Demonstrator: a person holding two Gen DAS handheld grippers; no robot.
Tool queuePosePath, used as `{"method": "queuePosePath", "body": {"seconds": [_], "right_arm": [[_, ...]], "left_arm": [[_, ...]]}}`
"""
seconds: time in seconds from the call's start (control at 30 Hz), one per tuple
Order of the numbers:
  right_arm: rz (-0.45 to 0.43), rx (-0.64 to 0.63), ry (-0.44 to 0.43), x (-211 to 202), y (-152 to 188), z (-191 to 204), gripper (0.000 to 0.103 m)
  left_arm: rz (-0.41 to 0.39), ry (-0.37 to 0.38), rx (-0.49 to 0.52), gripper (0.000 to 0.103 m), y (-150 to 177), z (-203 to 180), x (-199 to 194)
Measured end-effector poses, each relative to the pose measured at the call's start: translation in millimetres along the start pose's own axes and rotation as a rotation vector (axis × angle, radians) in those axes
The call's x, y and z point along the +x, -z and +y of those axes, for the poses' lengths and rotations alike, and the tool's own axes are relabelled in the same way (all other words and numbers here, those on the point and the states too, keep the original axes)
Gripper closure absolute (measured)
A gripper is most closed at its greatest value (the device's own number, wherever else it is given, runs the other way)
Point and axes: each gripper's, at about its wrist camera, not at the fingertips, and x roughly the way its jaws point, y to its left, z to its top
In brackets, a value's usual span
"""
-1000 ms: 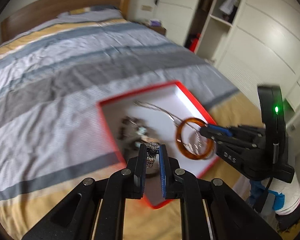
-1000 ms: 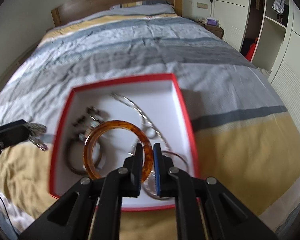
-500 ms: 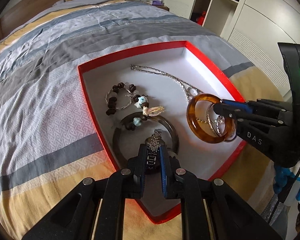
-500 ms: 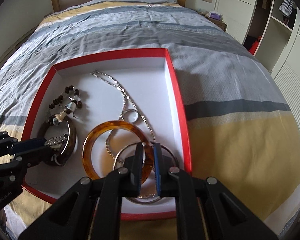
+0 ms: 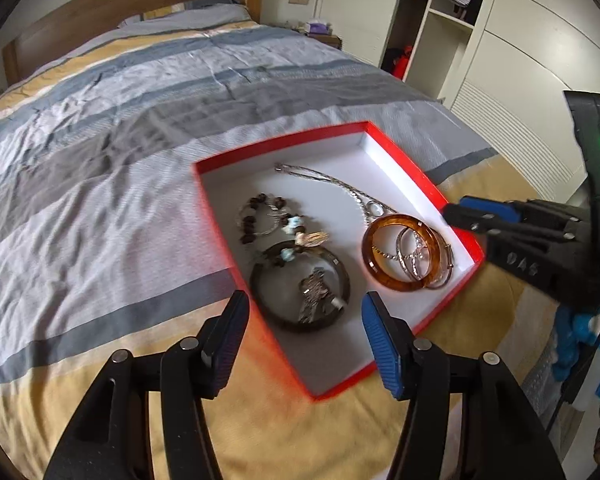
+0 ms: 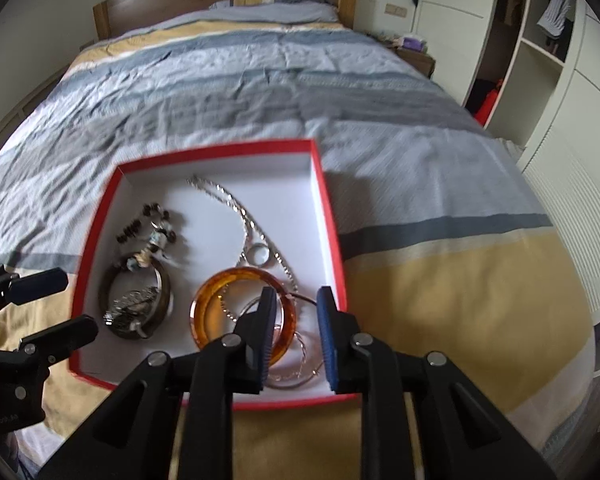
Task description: Organize jewelry
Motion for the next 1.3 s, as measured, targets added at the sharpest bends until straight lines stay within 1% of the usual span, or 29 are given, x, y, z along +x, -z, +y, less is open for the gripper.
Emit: {"method": "queuePosePath", "body": {"seconds": [0.1, 0.17, 0.23, 0.33, 0.5, 0.53, 0.63, 0.7, 0.73, 0.8, 0.87, 1.0, 1.13, 1.3], "right_arm": [[-0.024, 0.017, -0.006, -21.7, 1.5, 3.7, 0.082], [-0.038, 0.027, -0.021, -36.5, 4.1, 11.5, 0.082], [-0.055, 0.030, -0.043, -52.4, 8.4, 24.7, 0.075], [-0.075, 0.027, -0.072, -71.4, 15.3, 46.2, 0.069], [-0.103, 0.004, -0.141, -100.7, 29.1, 94.7, 0.060], [-0.109, -0.001, -0.156, -105.1, 30.9, 105.0, 0.059], [-0.124, -0.023, -0.191, -117.8, 36.8, 131.6, 0.055], [-0.143, -0.044, -0.212, -129.1, 40.5, 152.8, 0.052], [-0.151, -0.055, -0.224, -134.6, 42.3, 162.9, 0.049], [-0.168, -0.078, -0.236, -145.2, 45.4, 179.9, 0.046], [-0.183, -0.098, -0.244, -155.3, 47.7, 193.9, 0.043], [-0.213, -0.127, -0.249, -175.0, 53.3, 218.7, 0.038], [-0.236, -0.137, -0.243, -188.6, 61.6, 231.5, 0.034], [-0.249, -0.150, -0.227, -199.6, 73.6, 240.7, 0.033]], "left_arm": [[-0.018, -0.034, -0.011, 0.042, 8.7, 7.5, -24.4], [-0.035, -0.083, -0.032, 0.039, 16.0, 16.5, -45.5], [-0.047, -0.121, -0.056, 0.037, 23.3, 23.8, -61.5], [-0.071, -0.191, -0.103, 0.033, 39.8, 38.5, -91.2], [-0.112, -0.292, -0.163, 0.031, 70.4, 61.7, -139.8], [-0.124, -0.321, -0.175, 0.031, 77.7, 66.9, -152.2], [-0.152, -0.363, -0.192, 0.030, 90.3, 76.0, -177.6], [-0.181, -0.397, -0.203, 0.023, 98.4, 81.4, -195.2], [-0.199, -0.413, -0.209, 0.022, 102.5, 83.8, -204.4], [-0.235, -0.426, -0.227, 0.018, 110.9, 89.3, -224.1], [-0.261, -0.435, -0.240, 0.017, 118.1, 92.9, -239.1], [-0.300, -0.442, -0.259, 0.010, 130.0, 96.7, -259.8], [-0.329, -0.442, -0.277, 0.007, 142.2, 99.2, -275.4], [-0.352, -0.441, -0.287, 0.001, 156.3, 99.4, -287.9]]}}
